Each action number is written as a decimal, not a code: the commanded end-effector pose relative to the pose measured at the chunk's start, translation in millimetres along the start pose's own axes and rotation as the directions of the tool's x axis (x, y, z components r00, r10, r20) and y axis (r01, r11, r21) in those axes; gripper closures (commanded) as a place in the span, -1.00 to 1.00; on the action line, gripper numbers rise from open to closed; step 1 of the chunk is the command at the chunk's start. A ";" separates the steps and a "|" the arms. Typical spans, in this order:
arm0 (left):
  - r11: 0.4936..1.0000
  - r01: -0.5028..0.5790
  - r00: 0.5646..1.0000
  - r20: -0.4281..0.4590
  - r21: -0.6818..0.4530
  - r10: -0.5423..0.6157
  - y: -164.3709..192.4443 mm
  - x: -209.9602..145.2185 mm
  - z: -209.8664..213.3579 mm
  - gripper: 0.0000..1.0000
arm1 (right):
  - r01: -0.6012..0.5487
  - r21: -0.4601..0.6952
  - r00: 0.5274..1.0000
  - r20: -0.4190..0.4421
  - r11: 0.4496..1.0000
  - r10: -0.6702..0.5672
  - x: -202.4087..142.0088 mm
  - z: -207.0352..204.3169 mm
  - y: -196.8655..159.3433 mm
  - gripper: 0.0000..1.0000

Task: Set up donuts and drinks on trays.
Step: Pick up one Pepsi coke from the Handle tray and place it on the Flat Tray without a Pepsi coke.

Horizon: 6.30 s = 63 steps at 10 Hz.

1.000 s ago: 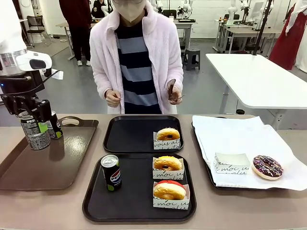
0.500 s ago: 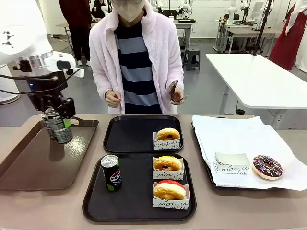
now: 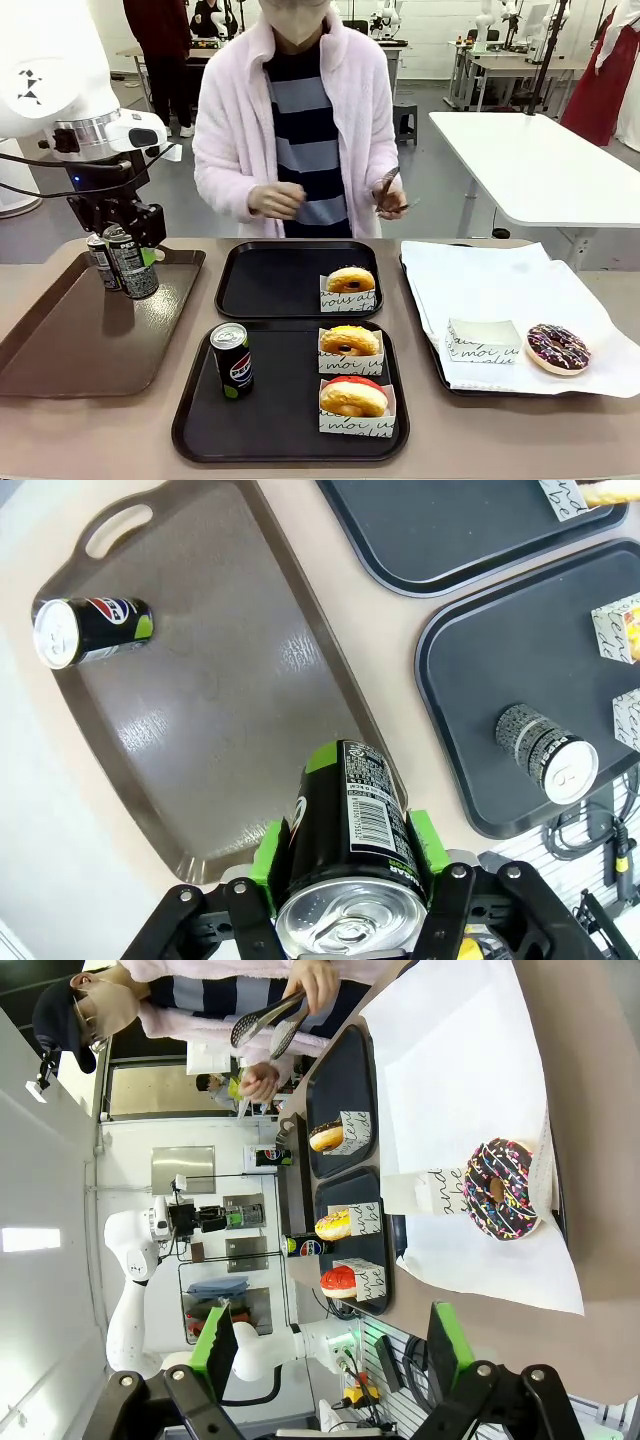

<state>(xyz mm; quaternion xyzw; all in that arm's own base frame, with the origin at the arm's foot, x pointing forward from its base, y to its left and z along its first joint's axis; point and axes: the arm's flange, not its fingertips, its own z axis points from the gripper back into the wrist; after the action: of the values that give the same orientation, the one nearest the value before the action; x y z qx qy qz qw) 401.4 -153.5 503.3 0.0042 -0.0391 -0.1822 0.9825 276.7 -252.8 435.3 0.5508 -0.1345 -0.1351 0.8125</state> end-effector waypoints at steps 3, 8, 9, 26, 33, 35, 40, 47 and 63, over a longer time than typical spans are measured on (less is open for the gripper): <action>1.000 0.012 1.000 0.015 -0.015 -0.012 -13.6 32.9 -8.2 -0.17 | -0.011 0.020 1.000 0.009 1.000 0.011 0.6 0.7 0.6 -1.00; 0.999 0.000 0.999 0.047 -0.036 0.002 -46.1 80.1 -23.2 -0.17 | -0.011 0.020 1.000 0.009 1.000 0.011 0.6 0.7 0.6 -1.00; 0.999 0.027 0.998 0.055 -0.034 -0.025 -55.3 97.1 -26.6 -0.17 | -0.011 0.020 1.000 0.009 1.000 0.011 0.6 0.7 0.6 -1.00; 0.959 0.281 0.959 0.039 -0.039 -0.279 -28.7 -36.2 30.9 -0.17 | -0.011 0.020 1.000 0.009 1.000 0.011 0.6 0.7 0.6 -1.00; 0.985 0.174 0.977 0.120 0.016 -0.175 -52.7 31.0 21.1 -0.17 | -0.011 0.020 1.000 0.009 1.000 0.011 0.6 0.7 0.6 -1.00; 0.990 0.143 0.982 0.128 0.004 -0.143 -58.6 62.8 15.4 -0.17 | -0.011 0.020 1.000 0.009 1.000 0.011 0.6 0.7 0.6 -1.00; 0.989 0.139 0.986 0.097 -0.048 -0.134 -43.5 59.7 23.3 -0.17 | -0.011 0.020 1.000 0.009 1.000 0.011 0.6 0.7 0.6 -1.00; 0.988 0.151 0.982 0.118 -0.020 -0.148 -37.6 47.6 25.3 -0.17 | -0.011 0.020 1.000 0.009 1.000 0.011 0.6 0.7 0.6 -1.00; 0.998 -0.003 0.999 -0.046 -0.055 0.001 -84.7 225.7 -127.7 -0.17 | -0.011 0.020 1.000 0.009 1.000 0.011 0.6 0.7 0.6 -1.00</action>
<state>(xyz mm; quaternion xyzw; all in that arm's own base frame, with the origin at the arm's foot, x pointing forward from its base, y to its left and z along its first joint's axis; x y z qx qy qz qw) 590.7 -315.4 391.7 -0.0166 -0.0035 -0.1864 0.9823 276.5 -253.0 435.4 0.5510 -0.1346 -0.1350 0.8124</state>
